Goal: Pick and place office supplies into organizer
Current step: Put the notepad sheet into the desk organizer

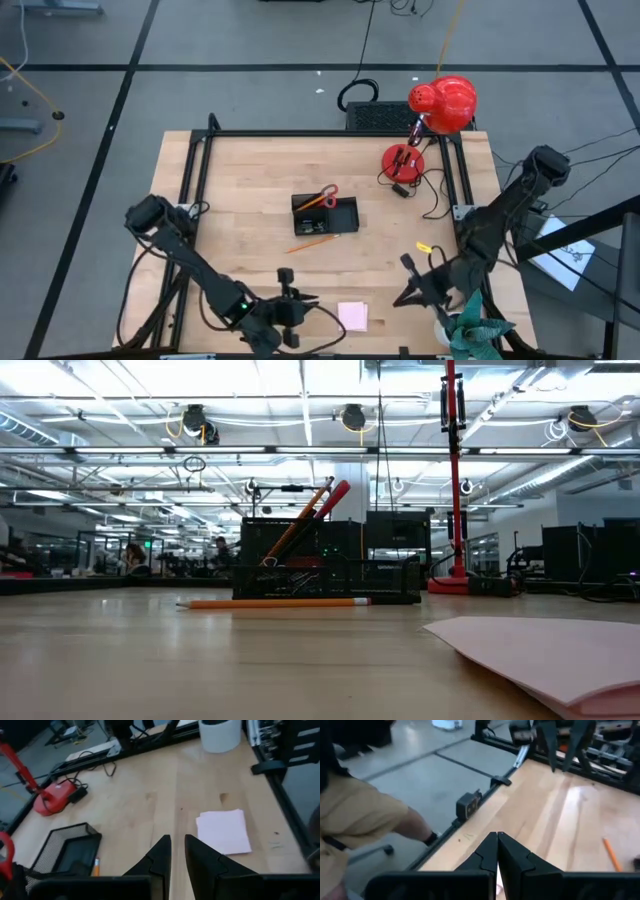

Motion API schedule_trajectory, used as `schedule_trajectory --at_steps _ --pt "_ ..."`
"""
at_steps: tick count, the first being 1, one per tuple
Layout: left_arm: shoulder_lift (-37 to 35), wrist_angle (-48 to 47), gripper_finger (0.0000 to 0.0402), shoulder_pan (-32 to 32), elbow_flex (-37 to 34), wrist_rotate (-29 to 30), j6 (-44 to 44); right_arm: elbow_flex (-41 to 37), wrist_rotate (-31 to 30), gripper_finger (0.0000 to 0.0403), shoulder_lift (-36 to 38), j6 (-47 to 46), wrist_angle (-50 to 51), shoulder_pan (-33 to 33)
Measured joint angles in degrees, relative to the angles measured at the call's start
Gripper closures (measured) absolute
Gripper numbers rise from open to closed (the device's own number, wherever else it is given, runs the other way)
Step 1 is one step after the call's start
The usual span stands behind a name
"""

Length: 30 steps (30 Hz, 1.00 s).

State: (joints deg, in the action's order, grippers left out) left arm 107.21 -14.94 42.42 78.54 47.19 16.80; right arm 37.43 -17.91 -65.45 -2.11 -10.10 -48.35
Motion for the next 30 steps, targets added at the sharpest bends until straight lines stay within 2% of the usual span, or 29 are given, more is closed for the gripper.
schedule_trajectory --at_steps 6,10,14,19,25,30 --pt "-0.1 -1.0 0.0339 -0.9 -0.1 -0.7 -0.1 3.2 -3.8 0.0397 -6.0 1.9 0.1 -2.1" --pt "-0.1 -1.2 0.0339 -2.7 -0.1 -1.3 2.6 3.5 -6.4 0.0370 -11.9 2.2 -2.3 -2.7" --pt "-0.1 -1.5 0.0339 -4.9 -0.1 -5.8 5.7 3.5 -9.7 0.0310 -17.7 4.2 -6.9 -2.7" --pt "-0.1 -1.5 0.0339 -6.5 -0.1 -13.0 5.8 3.5 -10.8 0.0211 -23.0 8.1 -13.8 -2.6" --pt "-0.1 -1.6 0.0339 -7.1 -0.1 -12.9 2.8 4.0 -12.2 0.0106 -29.2 9.5 -20.4 -2.6" --pt "-0.1 -1.6 0.0339 -7.9 -0.1 -13.7 2.6 8.5 -12.2 0.0065 -35.5 10.1 -18.9 -2.8"
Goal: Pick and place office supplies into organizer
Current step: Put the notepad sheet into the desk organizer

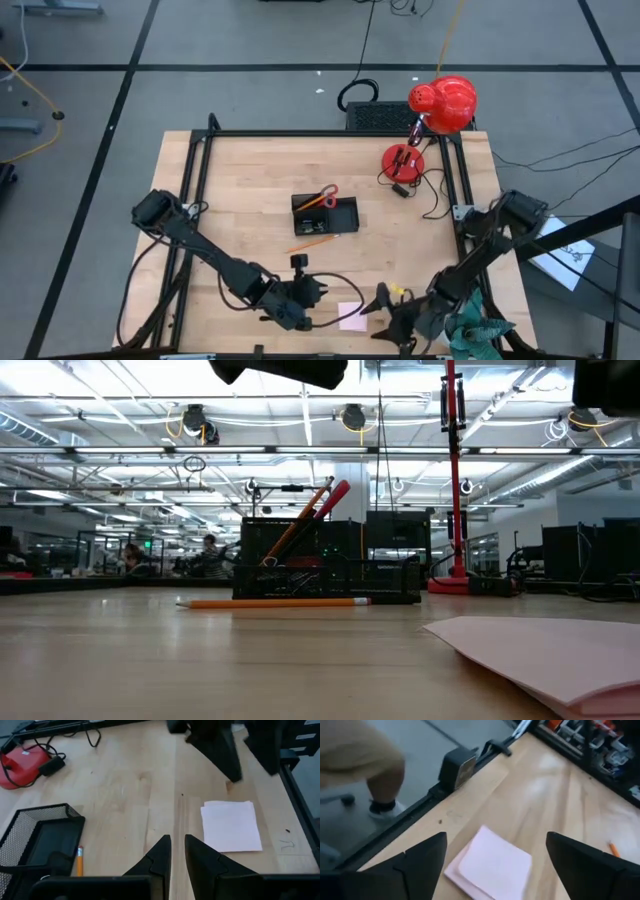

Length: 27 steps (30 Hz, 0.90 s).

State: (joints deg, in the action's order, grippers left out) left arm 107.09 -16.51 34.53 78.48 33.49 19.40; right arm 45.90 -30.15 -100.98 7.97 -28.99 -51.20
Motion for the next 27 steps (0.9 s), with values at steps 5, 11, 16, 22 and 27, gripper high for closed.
schedule_trajectory --at_steps 5,11,16,22,27 --pt "0.0 0.0 0.0339 -0.1 0.0 -0.5 0.0 5.4 -3.4 0.0066 -6.6 6.5 7.1 -1.1" --pt "0.0 0.1 0.0339 0.0 0.0 -0.6 0.9 9.4 -7.8 0.0073 -10.9 9.4 13.4 -2.3" --pt "0.0 0.0 0.0339 0.1 0.0 -0.6 1.8 10.9 -8.2 0.0073 -12.5 9.2 15.7 -2.3" --pt "0.0 0.1 0.0339 0.1 0.0 -0.7 2.2 11.0 -7.5 0.0074 -12.7 9.3 17.1 -0.8" --pt "0.0 0.1 0.0339 0.1 0.0 -0.7 2.4 10.9 -5.9 0.0083 -12.9 6.0 17.6 1.5"
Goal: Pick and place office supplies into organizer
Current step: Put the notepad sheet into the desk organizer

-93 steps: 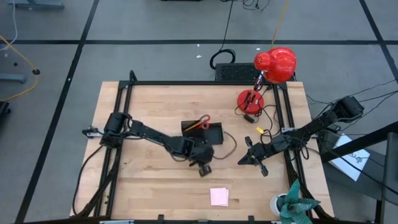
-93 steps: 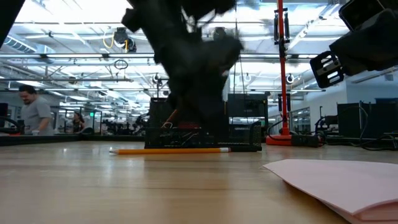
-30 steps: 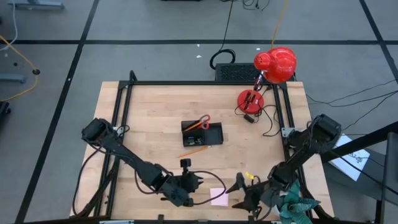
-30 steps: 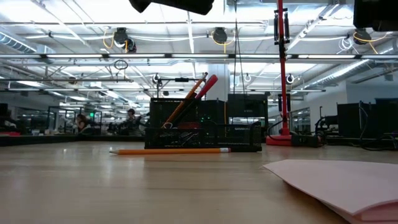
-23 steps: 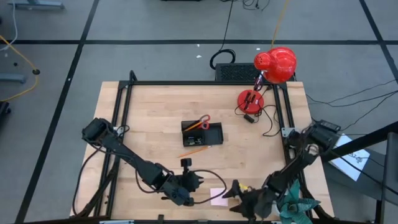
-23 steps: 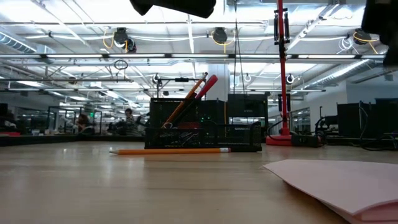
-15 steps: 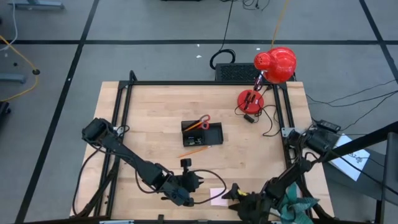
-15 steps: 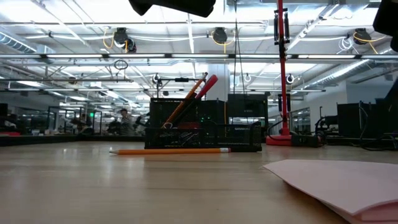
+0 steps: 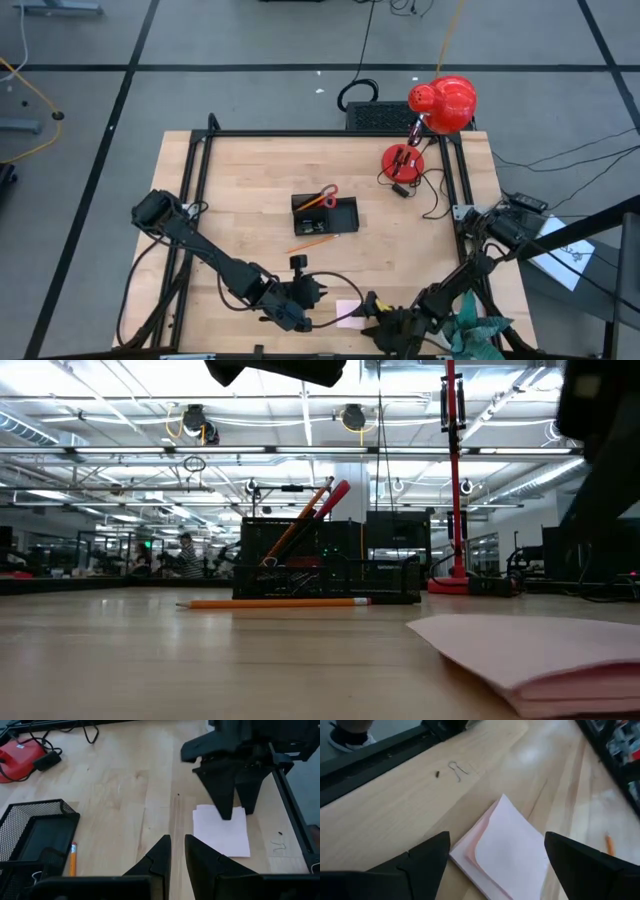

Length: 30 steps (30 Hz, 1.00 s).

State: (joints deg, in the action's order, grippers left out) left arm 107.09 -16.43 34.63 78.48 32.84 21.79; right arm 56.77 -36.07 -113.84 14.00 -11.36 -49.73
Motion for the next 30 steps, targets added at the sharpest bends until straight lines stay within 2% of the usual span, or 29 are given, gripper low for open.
schedule_trajectory --at_steps 7,14,18,25,30 --pt "0.0 0.0 0.0339 0.0 0.0 -1.4 0.0 0.0 9.1 0.0132 0.0 -8.3 1.6 3.7" --pt "0.0 0.0 0.0339 0.1 0.0 -1.9 -0.1 -0.1 13.5 0.0198 0.0 -15.1 6.3 5.9" --pt "0.0 0.0 0.0339 0.1 0.0 -1.9 -0.1 -0.1 13.7 0.0256 -0.1 -15.9 7.9 6.1" --pt "0.0 0.0 0.0339 0.5 0.0 -1.9 -0.1 -0.2 11.8 0.0388 -0.2 -14.6 8.7 6.1" --pt "0.0 0.0 0.0339 0.6 0.0 -1.9 0.4 -0.2 7.3 0.0399 0.0 -12.6 8.7 5.4"
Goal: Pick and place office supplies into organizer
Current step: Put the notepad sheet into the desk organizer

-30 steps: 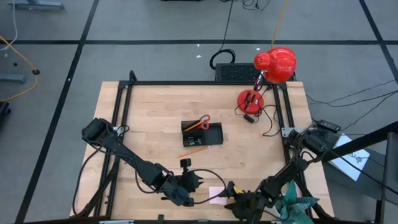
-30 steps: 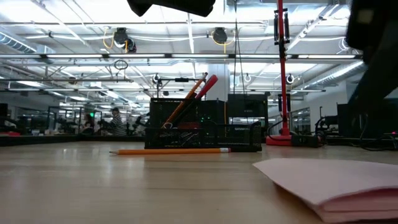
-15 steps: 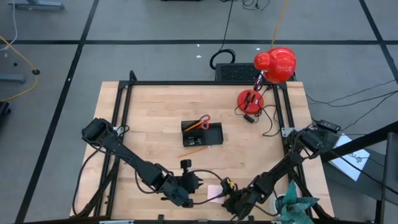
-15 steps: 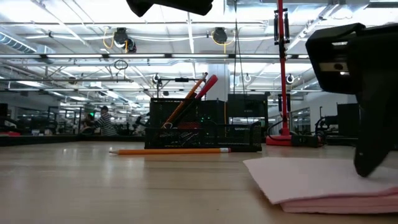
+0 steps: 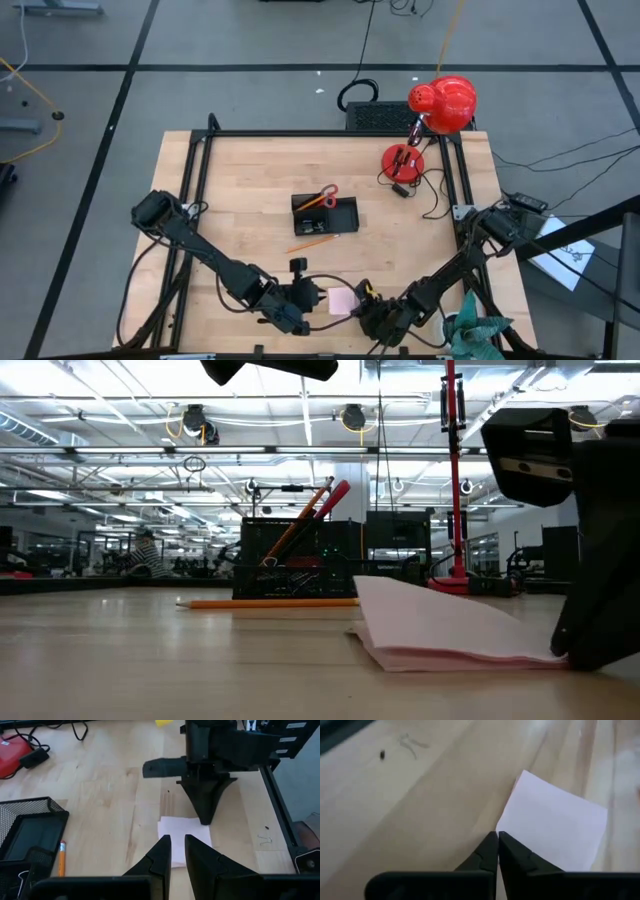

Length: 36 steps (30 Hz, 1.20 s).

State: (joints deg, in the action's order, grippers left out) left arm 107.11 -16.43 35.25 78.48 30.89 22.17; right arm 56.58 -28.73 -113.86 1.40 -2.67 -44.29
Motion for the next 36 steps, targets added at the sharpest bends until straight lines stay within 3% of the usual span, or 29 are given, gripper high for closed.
schedule_trajectory --at_steps 21,25,30,36 --pt "0.0 0.4 0.0339 0.1 0.0 0.0 1.1 6.9 -12.5 0.0403 5.8 10.3 8.0 -2.7" --pt "0.0 0.4 0.0339 0.1 0.0 0.0 1.2 7.6 -18.1 0.0403 6.4 12.2 9.2 -2.5" --pt "0.0 -0.1 0.0339 0.3 0.0 0.0 1.3 7.6 -25.0 0.0403 9.1 12.8 11.6 -0.6" --pt "0.0 -0.1 0.0339 1.5 0.0 0.0 -0.9 7.7 -26.3 0.0403 12.4 11.2 16.2 5.2"
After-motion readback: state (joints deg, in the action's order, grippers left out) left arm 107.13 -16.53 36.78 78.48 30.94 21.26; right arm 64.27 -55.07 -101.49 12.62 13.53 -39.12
